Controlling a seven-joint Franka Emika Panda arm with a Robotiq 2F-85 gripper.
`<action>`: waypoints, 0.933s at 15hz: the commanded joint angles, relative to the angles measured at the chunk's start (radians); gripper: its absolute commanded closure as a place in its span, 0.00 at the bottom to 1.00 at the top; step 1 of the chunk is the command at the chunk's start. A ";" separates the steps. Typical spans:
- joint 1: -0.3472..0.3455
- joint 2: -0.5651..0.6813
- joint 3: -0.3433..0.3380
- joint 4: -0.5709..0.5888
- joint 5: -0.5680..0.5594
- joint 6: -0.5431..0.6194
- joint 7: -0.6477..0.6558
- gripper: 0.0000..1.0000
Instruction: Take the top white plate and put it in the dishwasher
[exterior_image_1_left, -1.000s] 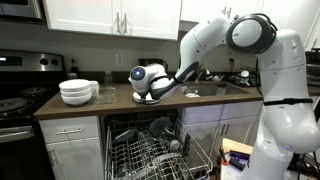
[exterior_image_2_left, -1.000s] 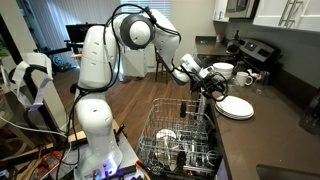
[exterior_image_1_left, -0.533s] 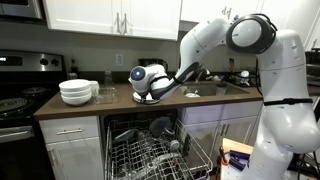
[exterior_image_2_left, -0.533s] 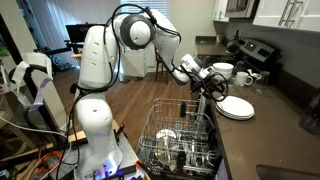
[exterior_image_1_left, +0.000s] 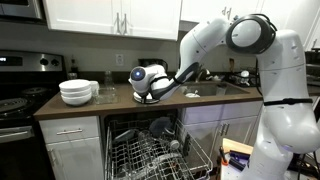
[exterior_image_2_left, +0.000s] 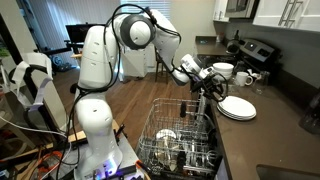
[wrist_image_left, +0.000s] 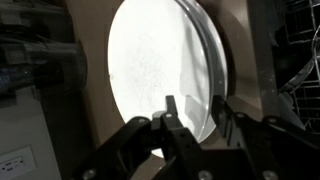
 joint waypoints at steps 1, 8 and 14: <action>-0.006 -0.008 0.002 0.005 0.019 -0.008 -0.053 0.90; -0.008 -0.008 0.003 0.004 0.027 -0.008 -0.068 0.94; -0.010 -0.008 0.003 0.003 0.033 -0.007 -0.069 0.60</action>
